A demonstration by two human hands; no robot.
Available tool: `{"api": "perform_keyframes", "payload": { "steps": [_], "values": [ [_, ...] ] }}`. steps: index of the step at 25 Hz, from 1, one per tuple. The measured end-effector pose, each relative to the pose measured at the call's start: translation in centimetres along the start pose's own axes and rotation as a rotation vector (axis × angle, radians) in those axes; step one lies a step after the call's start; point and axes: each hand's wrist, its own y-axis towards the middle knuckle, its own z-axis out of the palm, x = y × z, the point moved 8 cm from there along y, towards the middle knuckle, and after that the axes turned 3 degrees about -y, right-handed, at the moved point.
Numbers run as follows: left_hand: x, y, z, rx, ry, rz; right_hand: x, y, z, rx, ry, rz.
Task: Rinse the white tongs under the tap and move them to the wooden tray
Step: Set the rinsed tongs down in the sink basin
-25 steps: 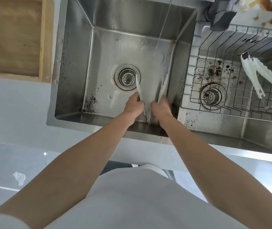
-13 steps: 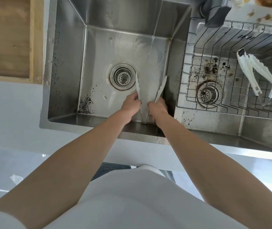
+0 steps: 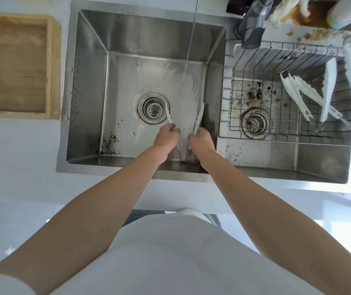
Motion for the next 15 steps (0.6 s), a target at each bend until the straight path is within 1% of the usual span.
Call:
{"api": "perform_keyframes", "payload": {
  "steps": [2,5,10,15],
  "values": [
    [-1.1,-1.1,-0.3,-0.010,-0.057,0.035,0.8,-1.3,-1.0,-0.051,-0.010,-0.044],
    [-2.8,-3.0,-0.4,0.006,-0.118,0.089,2.0,-3.4,-2.6,-0.084,-0.014,-0.129],
    [-6.8,-5.7,0.2,0.039,-0.124,0.234,3.4,-6.6,-6.2,-0.177,0.017,-0.257],
    [-9.8,-7.8,2.1,0.020,-0.129,0.341,2.8,-7.0,-11.5,-0.253,0.039,-0.350]
  ]
}}
